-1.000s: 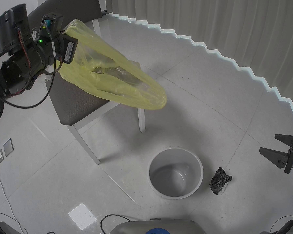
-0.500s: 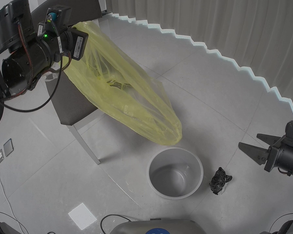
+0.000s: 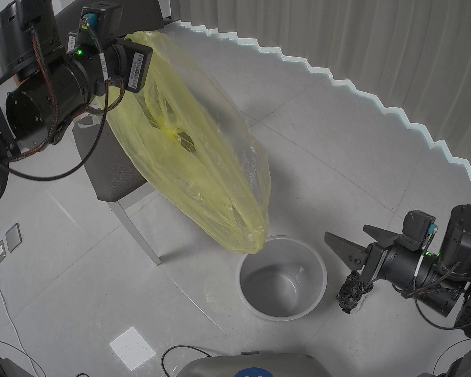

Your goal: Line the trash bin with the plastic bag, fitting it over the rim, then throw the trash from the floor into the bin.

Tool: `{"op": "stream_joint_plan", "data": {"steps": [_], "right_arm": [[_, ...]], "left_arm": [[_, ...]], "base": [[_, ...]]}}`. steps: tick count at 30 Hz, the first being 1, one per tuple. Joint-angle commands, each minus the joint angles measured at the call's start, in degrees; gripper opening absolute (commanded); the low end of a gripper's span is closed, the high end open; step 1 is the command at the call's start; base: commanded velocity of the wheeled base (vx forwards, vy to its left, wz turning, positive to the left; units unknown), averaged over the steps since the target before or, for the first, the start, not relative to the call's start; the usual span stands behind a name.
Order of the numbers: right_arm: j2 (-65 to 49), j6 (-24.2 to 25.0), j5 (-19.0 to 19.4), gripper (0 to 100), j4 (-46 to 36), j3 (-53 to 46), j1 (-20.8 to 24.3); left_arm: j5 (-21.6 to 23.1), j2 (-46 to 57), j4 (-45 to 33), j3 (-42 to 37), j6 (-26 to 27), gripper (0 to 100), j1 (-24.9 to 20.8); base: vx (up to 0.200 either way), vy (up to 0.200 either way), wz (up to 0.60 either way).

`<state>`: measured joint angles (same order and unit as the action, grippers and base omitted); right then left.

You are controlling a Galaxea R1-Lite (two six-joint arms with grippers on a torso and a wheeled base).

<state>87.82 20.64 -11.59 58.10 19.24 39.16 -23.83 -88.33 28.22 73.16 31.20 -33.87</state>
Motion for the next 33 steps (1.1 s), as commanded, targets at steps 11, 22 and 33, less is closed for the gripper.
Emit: {"op": "stream_joint_plan", "data": {"steps": [11,22,33], "right_arm": [[16.6,0.1,-1.3,100,12.2,2.2,8.2],[23.9,-5.4,-3.1,100,13.3,9.5,11.7],[28.5,-6.4,-4.8,100,13.0,14.2,11.8]], "left_arm": [[-1.9,-1.9,-0.8,1.7,-0.3,0,-0.2],[-2.8,-2.3,-5.5,5.4,-4.5,0,-2.3],[-2.8,-2.0,-5.4,5.8,-4.6,0,-2.3]], "base": [[0.000,0.000,0.00],[0.000,0.000,0.00],[0.000,0.000,0.00]]}}
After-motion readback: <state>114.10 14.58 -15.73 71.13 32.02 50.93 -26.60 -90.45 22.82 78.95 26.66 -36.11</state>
